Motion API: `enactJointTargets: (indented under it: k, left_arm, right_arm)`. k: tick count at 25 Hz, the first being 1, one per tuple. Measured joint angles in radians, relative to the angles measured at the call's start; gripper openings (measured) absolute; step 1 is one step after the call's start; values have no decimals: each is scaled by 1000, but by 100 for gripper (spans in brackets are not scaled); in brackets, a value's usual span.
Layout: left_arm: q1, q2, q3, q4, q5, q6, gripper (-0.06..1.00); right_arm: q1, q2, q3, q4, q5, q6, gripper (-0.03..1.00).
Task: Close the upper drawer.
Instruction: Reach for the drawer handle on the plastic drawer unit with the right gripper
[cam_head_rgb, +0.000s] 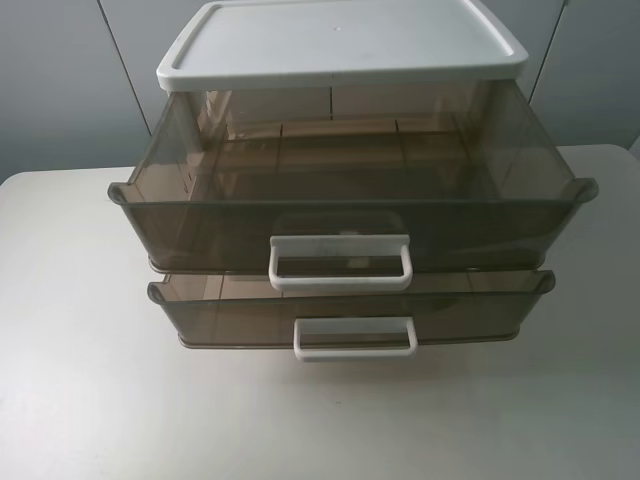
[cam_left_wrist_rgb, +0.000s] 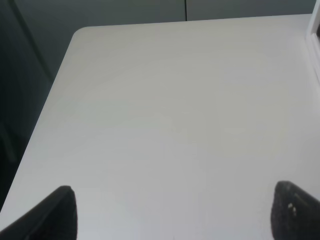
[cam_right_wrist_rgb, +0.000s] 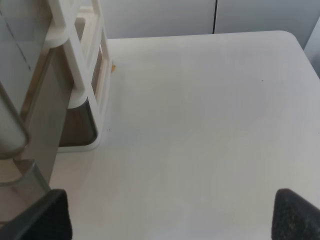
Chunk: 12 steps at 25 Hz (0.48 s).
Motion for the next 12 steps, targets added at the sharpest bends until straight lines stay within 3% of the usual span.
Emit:
enactJointTargets:
  k: [12]
  left_arm:
    - [0, 0, 0, 0, 0, 0, 74]
  right_arm:
    - [0, 0, 0, -4, -4, 0, 61]
